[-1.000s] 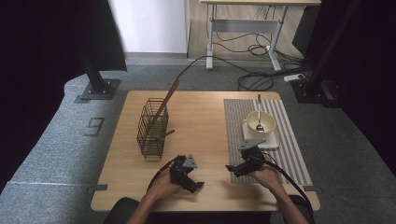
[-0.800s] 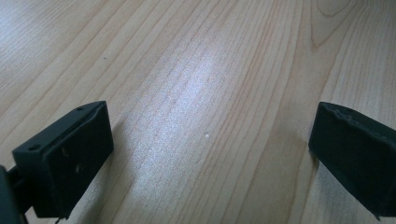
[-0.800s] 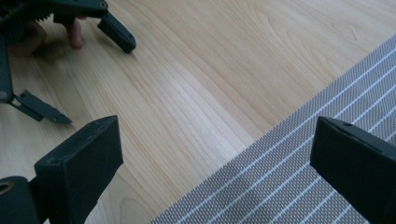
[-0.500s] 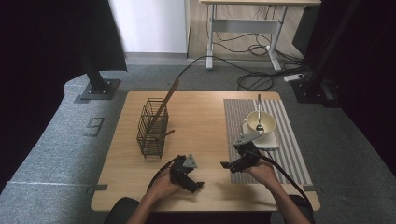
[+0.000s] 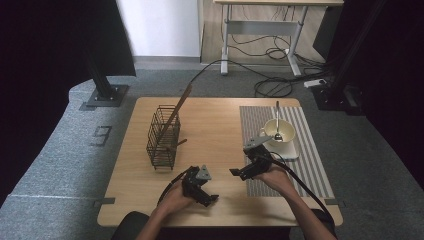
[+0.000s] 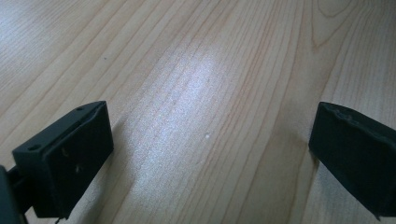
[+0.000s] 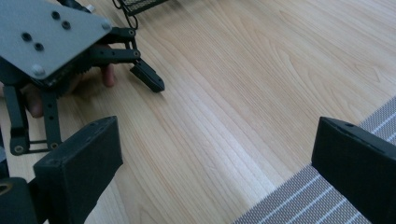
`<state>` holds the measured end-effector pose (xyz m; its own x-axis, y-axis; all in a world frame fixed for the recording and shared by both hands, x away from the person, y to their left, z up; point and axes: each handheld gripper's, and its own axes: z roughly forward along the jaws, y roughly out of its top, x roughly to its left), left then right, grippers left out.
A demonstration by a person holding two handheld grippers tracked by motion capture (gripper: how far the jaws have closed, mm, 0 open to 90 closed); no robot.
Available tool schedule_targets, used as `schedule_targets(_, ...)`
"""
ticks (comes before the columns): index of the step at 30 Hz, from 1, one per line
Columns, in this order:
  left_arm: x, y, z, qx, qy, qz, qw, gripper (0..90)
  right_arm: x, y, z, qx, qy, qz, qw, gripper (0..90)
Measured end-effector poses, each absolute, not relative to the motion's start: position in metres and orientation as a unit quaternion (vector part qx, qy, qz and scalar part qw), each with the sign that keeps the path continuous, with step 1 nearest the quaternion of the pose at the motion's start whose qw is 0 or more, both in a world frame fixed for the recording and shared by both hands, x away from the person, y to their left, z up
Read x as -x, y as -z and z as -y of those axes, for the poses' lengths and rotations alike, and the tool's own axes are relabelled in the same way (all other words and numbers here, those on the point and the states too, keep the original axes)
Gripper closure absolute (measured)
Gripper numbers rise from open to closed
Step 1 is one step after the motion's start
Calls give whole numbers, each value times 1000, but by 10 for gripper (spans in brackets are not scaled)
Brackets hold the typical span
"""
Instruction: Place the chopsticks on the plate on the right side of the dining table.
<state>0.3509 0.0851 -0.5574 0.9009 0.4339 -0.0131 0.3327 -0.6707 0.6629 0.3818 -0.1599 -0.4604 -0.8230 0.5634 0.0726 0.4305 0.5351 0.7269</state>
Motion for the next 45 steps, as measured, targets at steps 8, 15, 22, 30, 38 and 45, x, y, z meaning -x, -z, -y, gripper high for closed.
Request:
schedule_targets(8, -351, 557, -85, -911, -73, -211, 347, 0, -385, 453, 151, -273, -396, -873, 79, 0)
schedule_targets(15, -351, 557, -85, -911, -73, -211, 346, 0, -390, 442, 141, -259, -399, -876, 81, 0)
schedule_targets(22, -351, 557, -85, -911, -72, -212, 346, 0, -395, 435, 129, -251, -404, -877, 66, 1)
schedule_targets(30, -351, 557, -84, -911, -73, -213, 347, 0, -402, 428, 114, -240, -406, -880, 58, 3)
schedule_targets(38, -351, 557, -84, -911, -72, -212, 346, 0, -406, 418, 97, -224, -413, -881, 50, 9)
schedule_targets(45, -351, 557, -84, -911, -73, -213, 346, 0, -409, 411, 85, -207, -426, -880, 39, 21)
